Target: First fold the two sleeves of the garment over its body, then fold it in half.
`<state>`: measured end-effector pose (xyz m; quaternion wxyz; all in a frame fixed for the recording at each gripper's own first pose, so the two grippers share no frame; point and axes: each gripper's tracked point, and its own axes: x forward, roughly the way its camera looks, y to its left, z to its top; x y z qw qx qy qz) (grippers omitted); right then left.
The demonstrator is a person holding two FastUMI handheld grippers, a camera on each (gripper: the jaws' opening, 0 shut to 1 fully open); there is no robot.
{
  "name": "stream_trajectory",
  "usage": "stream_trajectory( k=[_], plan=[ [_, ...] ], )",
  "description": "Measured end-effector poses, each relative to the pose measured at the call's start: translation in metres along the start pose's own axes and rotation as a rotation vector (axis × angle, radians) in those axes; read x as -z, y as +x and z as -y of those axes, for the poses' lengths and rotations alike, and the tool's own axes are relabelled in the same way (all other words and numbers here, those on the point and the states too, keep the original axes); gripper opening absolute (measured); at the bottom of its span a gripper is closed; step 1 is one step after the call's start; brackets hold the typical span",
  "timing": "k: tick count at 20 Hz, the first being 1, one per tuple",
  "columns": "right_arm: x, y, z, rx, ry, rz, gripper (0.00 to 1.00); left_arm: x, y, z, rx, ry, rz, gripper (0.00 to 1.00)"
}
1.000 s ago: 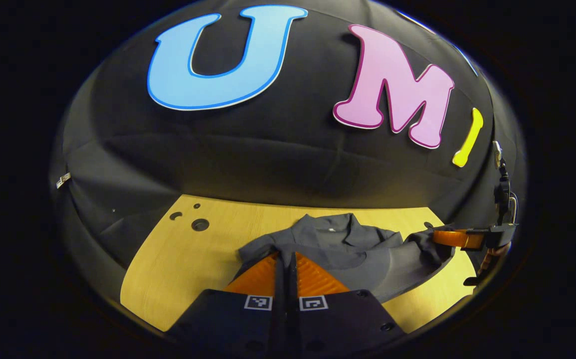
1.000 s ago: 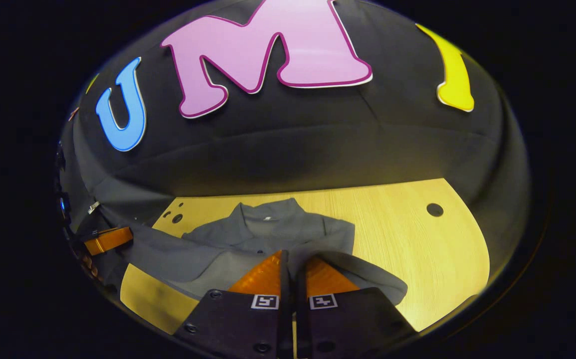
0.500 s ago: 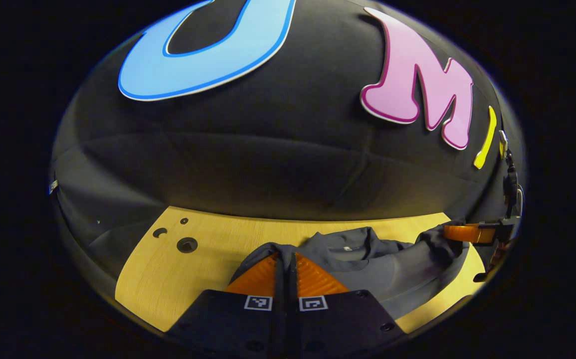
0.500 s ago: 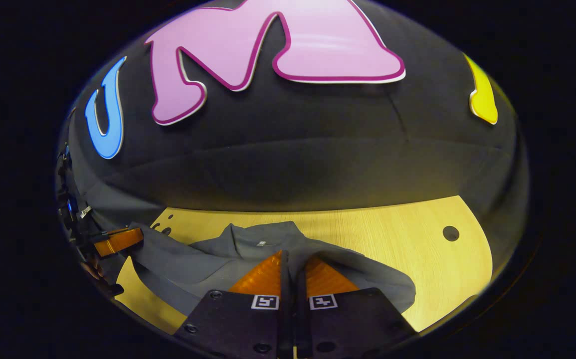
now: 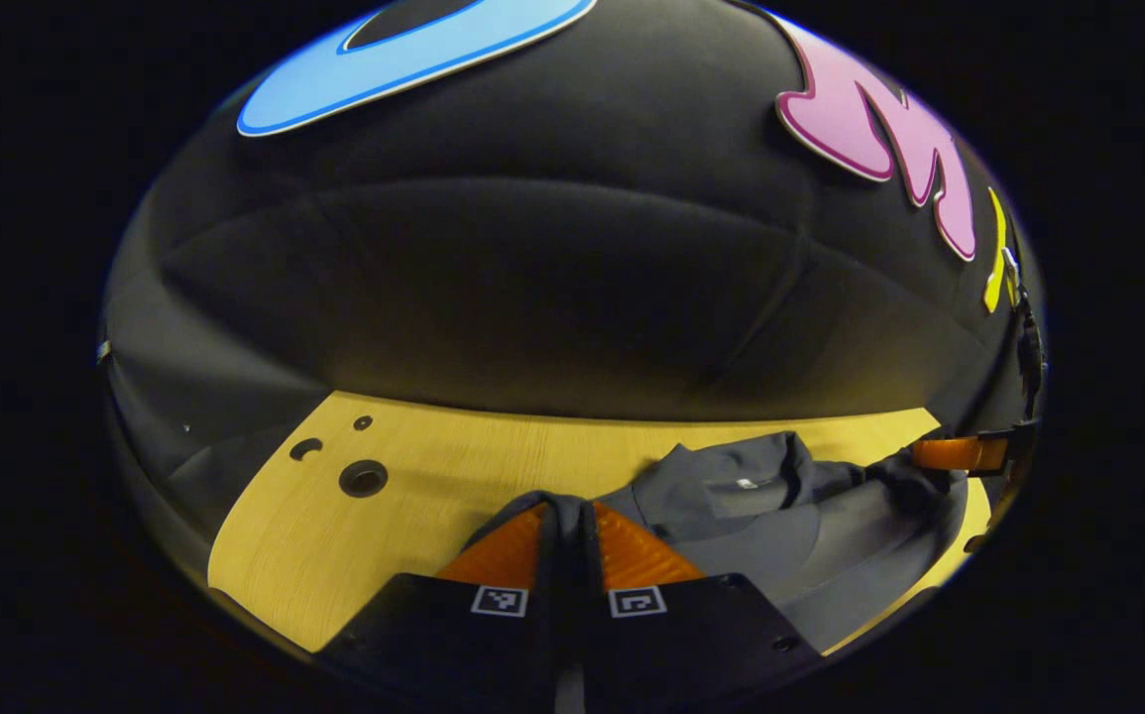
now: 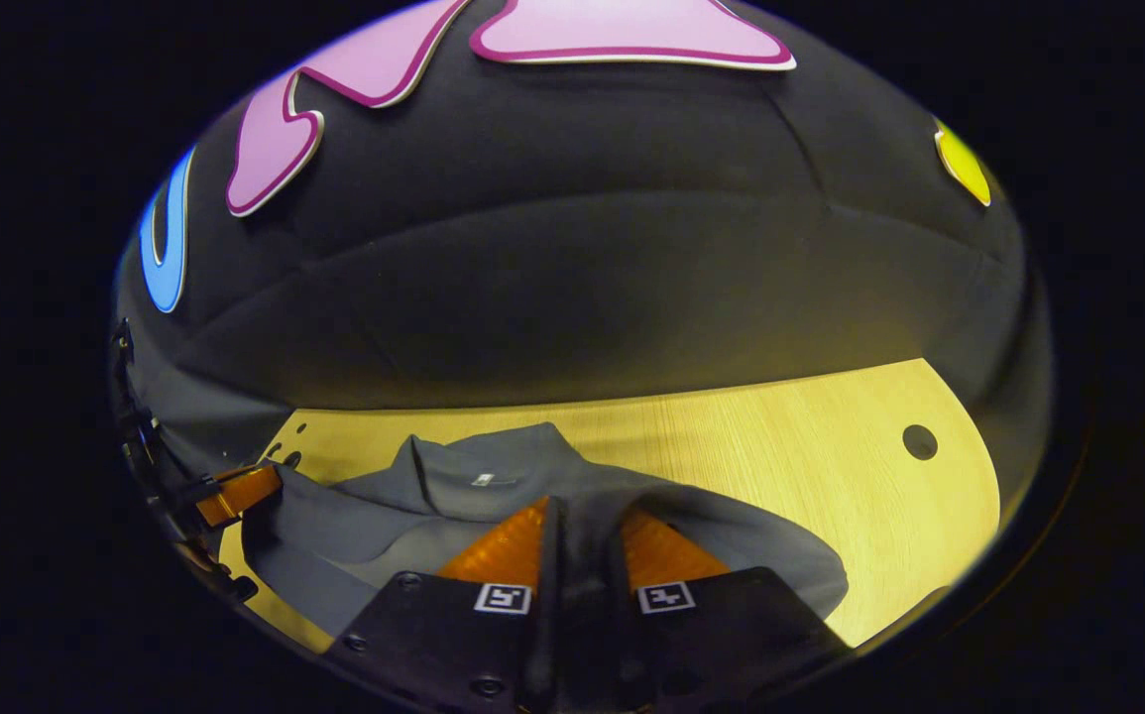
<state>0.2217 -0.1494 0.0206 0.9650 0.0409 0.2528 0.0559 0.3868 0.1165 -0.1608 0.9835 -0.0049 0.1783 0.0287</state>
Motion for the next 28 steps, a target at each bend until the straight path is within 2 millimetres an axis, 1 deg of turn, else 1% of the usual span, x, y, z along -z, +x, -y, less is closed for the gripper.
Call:
stream_trajectory(
  k=[1, 2, 3, 4, 5, 6, 7, 8, 9, 10, 11, 12, 13, 15, 16, 18, 20, 22, 23, 24, 26, 28],
  plan=[
    [0.002, -0.002, 0.001, 0.010, 0.002, -0.006, 0.29, -0.002, -0.002, -0.001, -0.009, -0.002, 0.002, 0.21],
    [0.000, -0.006, 0.003, 0.018, 0.007, -0.004, 0.25, -0.005, -0.008, -0.002, -0.009, -0.003, 0.007, 0.18],
    [-0.003, -0.011, 0.002, 0.018, 0.013, 0.003, 0.50, -0.009, -0.013, -0.003, -0.009, -0.002, 0.013, 0.20],
    [-0.009, -0.016, 0.003, 0.028, 0.019, 0.018, 0.74, -0.013, -0.019, -0.005, -0.015, 0.001, 0.019, 0.27],
    [-0.012, -0.022, 0.003, 0.026, 0.025, 0.028, 0.99, -0.018, -0.027, -0.007, -0.019, 0.006, 0.024, 0.43],
    [-0.016, -0.030, 0.005, 0.032, 0.029, 0.041, 0.89, -0.023, -0.035, -0.008, -0.020, 0.012, 0.031, 0.58],
    [-0.020, -0.040, 0.005, 0.035, 0.028, 0.054, 0.87, -0.029, -0.046, -0.010, -0.027, 0.013, 0.042, 0.68],
    [-0.023, -0.050, 0.006, 0.044, 0.024, 0.068, 0.90, -0.036, -0.057, -0.011, -0.026, 0.010, 0.059, 0.72],
    [-0.025, -0.061, 0.007, 0.052, 0.018, 0.083, 0.99, -0.044, -0.070, -0.011, -0.029, 0.009, 0.078, 0.74],
    [-0.025, -0.073, 0.007, 0.059, 0.012, 0.096, 0.99, -0.052, -0.083, -0.012, -0.030, 0.011, 0.101, 0.82],
    [-0.026, -0.086, 0.007, 0.066, 0.005, 0.111, 0.88, -0.059, -0.098, -0.013, -0.034, 0.018, 0.125, 0.82],
    [-0.025, -0.097, 0.006, 0.074, -0.001, 0.125, 0.99, -0.066, -0.114, -0.015, -0.039, 0.031, 0.147, 0.95],
    [-0.024, -0.112, 0.006, 0.084, -0.007, 0.137, 0.99, -0.071, -0.130, -0.017, -0.046, 0.047, 0.169, 0.97],
    [-0.023, -0.139, 0.002, 0.097, -0.007, 0.164, 0.99, -0.080, -0.163, -0.018, -0.062, 0.076, 0.213, 0.95],
    [-0.022, -0.153, 0.000, 0.102, -0.002, 0.180, 0.99, -0.088, -0.181, -0.014, -0.070, 0.080, 0.235, 0.95],
    [-0.022, -0.182, -0.008, 0.108, 0.011, 0.218, 0.99, -0.093, -0.214, -0.010, -0.065, 0.072, 0.276, 0.95],
    [-0.019, -0.211, -0.013, 0.119, 0.005, 0.257, 0.99, -0.093, -0.247, -0.008, -0.059, 0.070, 0.307, 0.95],
    [-0.009, -0.237, -0.014, 0.147, 0.000, 0.276, 0.98, -0.086, -0.274, -0.006, -0.055, 0.094, 0.314, 0.95],
    [-0.005, -0.249, -0.019, 0.149, 0.008, 0.287, 0.99, -0.074, -0.290, -0.012, -0.047, 0.102, 0.321, 0.95],
    [0.001, -0.260, -0.024, 0.146, 0.018, 0.297, 0.99, -0.069, -0.305, -0.008, -0.034, 0.105, 0.328, 0.95],
    [0.011, -0.283, -0.033, 0.143, 0.018, 0.317, 0.99, -0.056, -0.328, -0.005, -0.024, 0.103, 0.330, 0.95],
    [0.024, -0.304, -0.037, 0.156, -0.013, 0.320, 0.99, -0.039, -0.348, -0.004, -0.009, 0.087, 0.315, 0.95]
  ],
)
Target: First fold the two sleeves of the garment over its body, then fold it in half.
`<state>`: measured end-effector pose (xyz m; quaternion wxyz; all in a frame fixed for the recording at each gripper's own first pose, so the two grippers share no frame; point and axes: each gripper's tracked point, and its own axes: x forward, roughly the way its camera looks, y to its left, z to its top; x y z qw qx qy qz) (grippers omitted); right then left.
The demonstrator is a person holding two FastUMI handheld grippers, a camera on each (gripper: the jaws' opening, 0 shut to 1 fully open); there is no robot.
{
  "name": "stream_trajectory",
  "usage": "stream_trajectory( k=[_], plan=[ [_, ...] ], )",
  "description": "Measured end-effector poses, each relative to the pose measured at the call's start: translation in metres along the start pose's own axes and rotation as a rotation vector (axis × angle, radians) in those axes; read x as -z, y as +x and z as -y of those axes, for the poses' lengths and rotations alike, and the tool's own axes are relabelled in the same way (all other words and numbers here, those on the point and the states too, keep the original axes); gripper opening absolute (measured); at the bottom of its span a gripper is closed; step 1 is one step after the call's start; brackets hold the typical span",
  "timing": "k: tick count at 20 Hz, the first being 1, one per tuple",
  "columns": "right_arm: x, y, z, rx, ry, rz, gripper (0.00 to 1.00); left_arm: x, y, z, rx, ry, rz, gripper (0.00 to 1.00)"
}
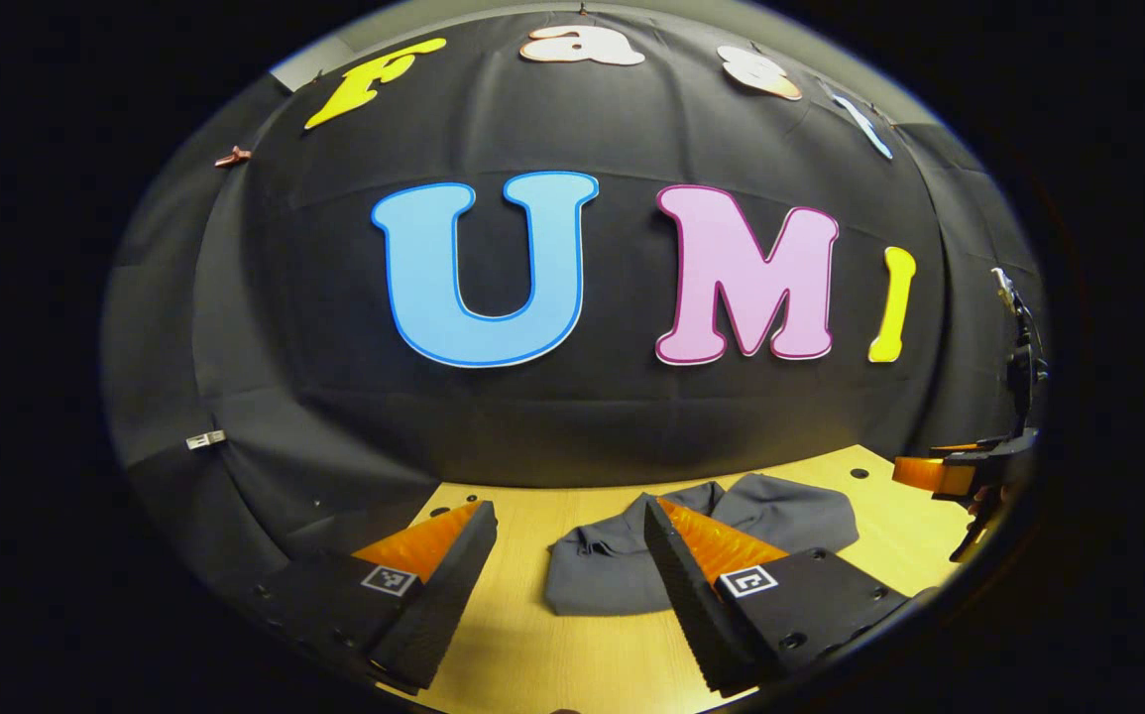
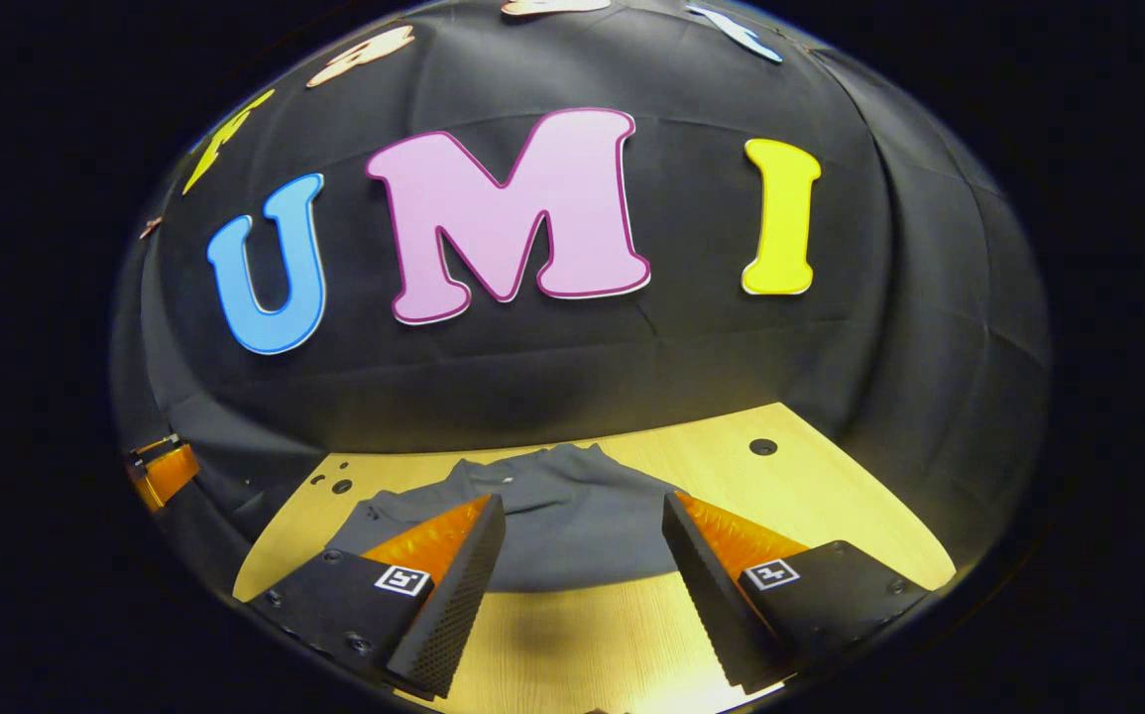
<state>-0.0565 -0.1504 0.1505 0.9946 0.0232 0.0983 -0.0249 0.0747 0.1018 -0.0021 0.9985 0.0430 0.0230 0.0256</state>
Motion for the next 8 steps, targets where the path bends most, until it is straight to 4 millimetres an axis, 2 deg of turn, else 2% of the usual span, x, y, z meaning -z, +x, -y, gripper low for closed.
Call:
stream_trajectory(
  k=[3, 8],
  plan=[
    [0.005, -0.035, -0.011, -0.018, -0.026, 0.010, 0.99, 0.012, -0.035, 0.002, 0.003, -0.055, -0.014, 0.95],
    [0.014, -0.083, -0.026, -0.043, -0.059, 0.025, 0.99, 0.031, -0.075, -0.020, -0.059, -0.066, -0.016, 0.95]
  ],
)
